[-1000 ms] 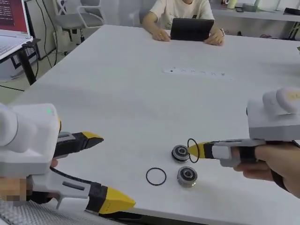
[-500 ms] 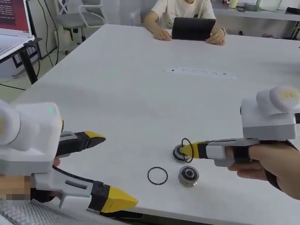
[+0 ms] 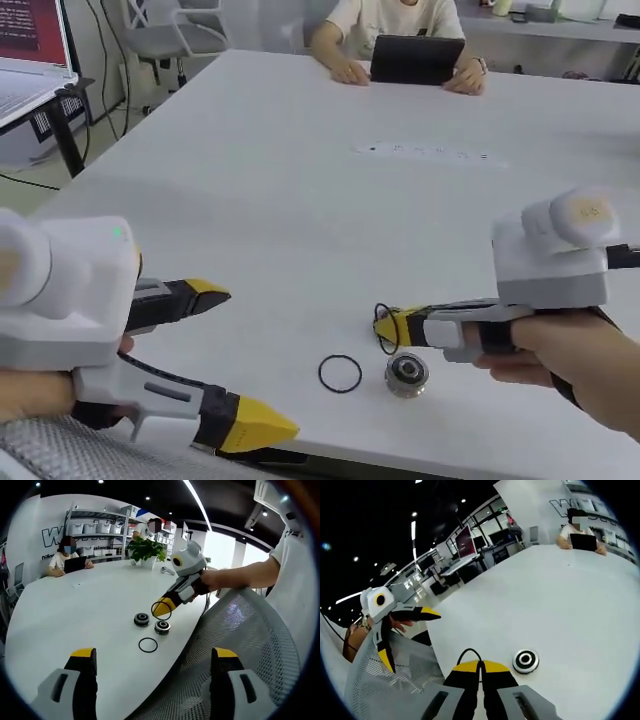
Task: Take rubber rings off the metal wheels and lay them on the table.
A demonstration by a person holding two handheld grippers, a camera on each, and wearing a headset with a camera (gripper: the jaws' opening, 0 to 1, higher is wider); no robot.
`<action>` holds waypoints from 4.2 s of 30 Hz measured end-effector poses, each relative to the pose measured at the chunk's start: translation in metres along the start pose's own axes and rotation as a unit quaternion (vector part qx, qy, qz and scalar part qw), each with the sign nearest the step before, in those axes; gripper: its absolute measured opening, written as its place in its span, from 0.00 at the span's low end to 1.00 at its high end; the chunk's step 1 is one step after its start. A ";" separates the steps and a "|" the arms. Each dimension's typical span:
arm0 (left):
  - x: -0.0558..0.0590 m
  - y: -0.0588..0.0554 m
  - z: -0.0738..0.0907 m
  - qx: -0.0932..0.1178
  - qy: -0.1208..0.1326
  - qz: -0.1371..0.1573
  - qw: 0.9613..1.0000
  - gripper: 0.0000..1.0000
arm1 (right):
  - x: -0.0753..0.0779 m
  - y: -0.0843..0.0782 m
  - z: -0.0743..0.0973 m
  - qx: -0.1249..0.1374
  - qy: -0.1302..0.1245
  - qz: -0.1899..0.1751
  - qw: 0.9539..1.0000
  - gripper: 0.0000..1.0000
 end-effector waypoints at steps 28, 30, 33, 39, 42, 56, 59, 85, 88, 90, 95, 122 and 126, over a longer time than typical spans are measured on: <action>-0.002 0.000 0.000 0.005 0.002 0.017 1.000 0.92 | 0.008 -0.024 -0.028 -0.048 -0.048 0.080 0.995 0.00; -0.002 0.000 0.000 0.005 0.002 0.019 1.000 0.92 | 0.008 -0.024 -0.028 -0.048 -0.046 0.076 0.995 0.00; -0.002 0.000 0.000 0.005 0.001 0.021 1.000 0.91 | 0.009 -0.025 -0.029 -0.050 -0.046 0.074 0.995 0.00; -0.003 0.000 0.001 0.008 0.000 0.026 1.000 0.91 | 0.010 -0.026 -0.029 -0.054 -0.047 0.074 0.995 0.00; -0.003 0.000 0.001 0.009 0.001 0.027 1.000 0.91 | 0.010 -0.025 -0.028 -0.052 -0.047 0.072 0.995 0.00; -0.003 -0.001 0.001 0.008 0.003 0.030 1.000 0.91 | 0.012 -0.011 -0.021 -0.023 -0.054 0.065 0.996 0.00; -0.003 -0.001 0.001 0.006 0.002 0.029 1.000 0.91 | 0.013 -0.006 -0.018 -0.015 -0.058 0.067 0.996 0.00; -0.003 0.001 0.002 0.012 0.001 0.032 0.999 0.91 | 0.014 0.044 0.035 0.138 -0.065 -0.009 0.988 0.07; -0.003 0.001 0.002 0.013 0.002 0.032 0.999 0.91 | 0.013 0.050 0.041 0.153 -0.066 -0.005 0.986 0.08; -0.004 0.001 0.002 0.015 0.003 0.033 0.999 0.91 | 0.013 0.053 0.044 0.159 -0.066 -0.002 0.985 0.10; -0.005 0.002 0.002 0.020 0.001 0.035 0.999 0.91 | 0.014 0.058 0.055 0.169 -0.064 0.015 0.983 0.14; -0.008 0.126 -0.016 0.091 -0.026 -0.146 0.985 0.87 | 0.044 0.079 0.091 0.189 -0.089 0.076 0.975 0.21; -0.004 0.136 -0.032 0.087 -0.038 -0.162 0.982 0.83 | 0.051 0.079 0.081 0.169 -0.085 0.084 0.978 0.21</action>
Point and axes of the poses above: the centre of the closed fingertips' face, and the gripper's own axes: z roughly backward along the fingers, x roughly to its right, y roughly out of its top, the point moved 5 cm from there along z, roughly backward along the fingers, and after that the axes turned 2 degrees about z, right-handed, at the moved point
